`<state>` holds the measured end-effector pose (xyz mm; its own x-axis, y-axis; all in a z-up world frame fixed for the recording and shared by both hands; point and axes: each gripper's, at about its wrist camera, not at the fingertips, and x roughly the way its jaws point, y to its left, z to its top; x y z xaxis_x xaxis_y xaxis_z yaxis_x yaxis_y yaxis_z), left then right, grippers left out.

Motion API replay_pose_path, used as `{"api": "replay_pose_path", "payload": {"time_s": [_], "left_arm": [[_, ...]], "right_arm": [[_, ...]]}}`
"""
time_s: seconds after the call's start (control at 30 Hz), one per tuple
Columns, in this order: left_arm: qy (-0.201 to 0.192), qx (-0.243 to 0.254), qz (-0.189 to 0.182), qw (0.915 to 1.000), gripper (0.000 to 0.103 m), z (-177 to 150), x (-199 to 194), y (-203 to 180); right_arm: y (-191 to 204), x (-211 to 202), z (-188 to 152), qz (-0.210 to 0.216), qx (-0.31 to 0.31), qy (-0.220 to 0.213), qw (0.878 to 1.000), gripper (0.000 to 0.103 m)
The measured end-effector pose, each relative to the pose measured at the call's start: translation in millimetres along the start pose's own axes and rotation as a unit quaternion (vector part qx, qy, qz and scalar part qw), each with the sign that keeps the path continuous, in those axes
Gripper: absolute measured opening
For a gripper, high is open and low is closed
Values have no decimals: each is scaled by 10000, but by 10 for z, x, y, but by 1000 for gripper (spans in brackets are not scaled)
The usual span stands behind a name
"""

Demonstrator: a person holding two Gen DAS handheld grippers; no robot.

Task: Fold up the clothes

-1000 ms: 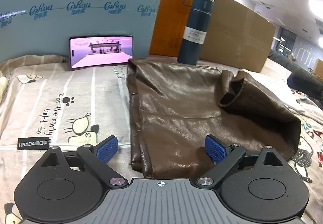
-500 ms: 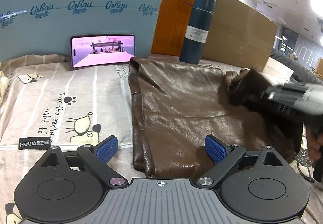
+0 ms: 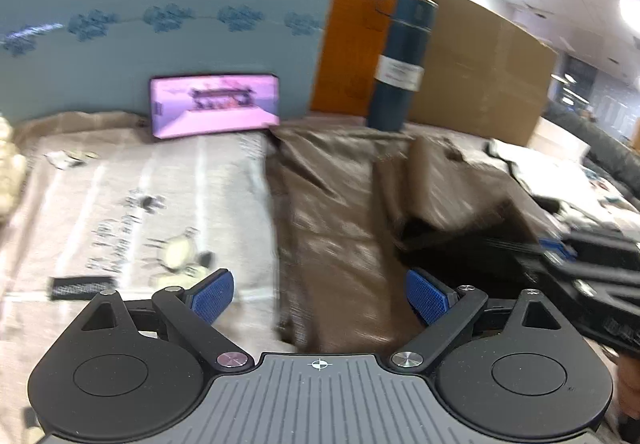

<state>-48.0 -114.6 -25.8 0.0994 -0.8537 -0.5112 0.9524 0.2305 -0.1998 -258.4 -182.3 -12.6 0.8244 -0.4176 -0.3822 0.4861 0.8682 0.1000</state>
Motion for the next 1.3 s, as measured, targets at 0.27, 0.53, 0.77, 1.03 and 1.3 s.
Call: {"api": "replay_pose_path", "payload": {"time_s": [0.27, 0.53, 0.77, 1.03, 1.3], "left_arm": [[-598, 0, -149, 9981, 95, 16, -130, 8], [-716, -155, -482, 9961, 96, 45, -193, -2], [-337, -1742, -764, 9812, 96, 79, -349, 277], [382, -3102, -903, 9456, 103, -241, -591, 256], [601, -3142, -964, 9425, 103, -272, -404, 132]], "right_arm": [[105, 37, -46, 1053, -99, 580, 9927, 80], [-101, -173, 101, 1839, 555, 516, 9800, 91], [-836, -705, 303, 1122, 1672, -473, 9784, 99], [-1493, -572, 108, 226, 2982, 171, 9541, 101], [-1587, -177, 34, 339, 3254, 866, 9410, 101]]}}
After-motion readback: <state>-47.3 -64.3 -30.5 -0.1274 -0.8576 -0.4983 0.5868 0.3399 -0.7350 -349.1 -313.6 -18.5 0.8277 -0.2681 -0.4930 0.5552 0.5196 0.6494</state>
